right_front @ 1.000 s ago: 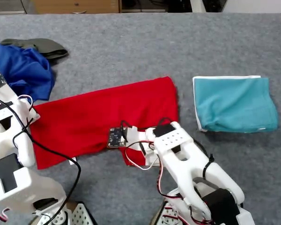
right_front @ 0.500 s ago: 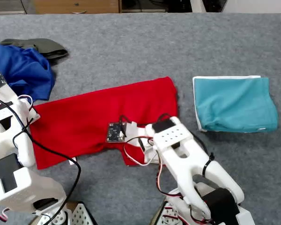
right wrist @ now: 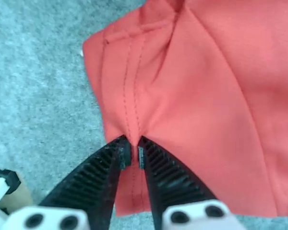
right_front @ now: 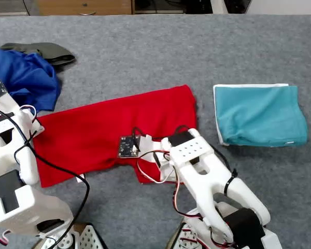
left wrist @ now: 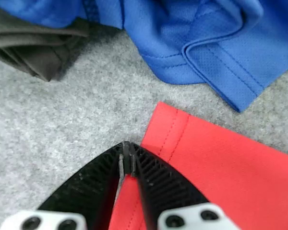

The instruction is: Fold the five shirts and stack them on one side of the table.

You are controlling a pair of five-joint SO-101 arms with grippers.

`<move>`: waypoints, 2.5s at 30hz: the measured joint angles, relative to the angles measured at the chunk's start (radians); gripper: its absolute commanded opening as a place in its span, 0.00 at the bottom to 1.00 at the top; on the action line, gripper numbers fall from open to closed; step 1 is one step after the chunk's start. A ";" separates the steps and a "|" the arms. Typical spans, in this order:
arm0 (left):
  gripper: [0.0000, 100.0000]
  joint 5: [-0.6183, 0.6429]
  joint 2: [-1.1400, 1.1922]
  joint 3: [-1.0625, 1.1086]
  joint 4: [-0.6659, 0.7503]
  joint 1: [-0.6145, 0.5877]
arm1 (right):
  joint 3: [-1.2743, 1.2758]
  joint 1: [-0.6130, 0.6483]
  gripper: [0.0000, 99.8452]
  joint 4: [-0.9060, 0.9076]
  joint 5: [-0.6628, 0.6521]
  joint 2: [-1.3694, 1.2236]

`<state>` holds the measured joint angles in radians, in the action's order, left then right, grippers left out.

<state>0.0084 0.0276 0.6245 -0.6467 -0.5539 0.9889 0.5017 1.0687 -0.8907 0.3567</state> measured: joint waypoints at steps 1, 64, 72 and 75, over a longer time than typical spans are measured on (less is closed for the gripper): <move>0.02 0.000 0.000 0.000 0.000 0.000 | 0.000 0.000 0.05 0.000 0.000 0.000; 0.02 0.000 0.000 0.000 0.000 0.000 | 0.054 0.015 0.11 -0.009 0.000 0.083; 0.02 0.000 0.000 0.000 0.000 0.000 | 0.137 0.029 0.11 -0.086 0.000 0.081; 0.02 0.000 0.000 0.000 0.000 0.000 | 0.137 0.029 0.11 -0.094 0.000 0.081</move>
<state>0.0084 0.0276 0.6245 -0.6467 -0.5539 1.1254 0.5309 0.9751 -0.8907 0.4381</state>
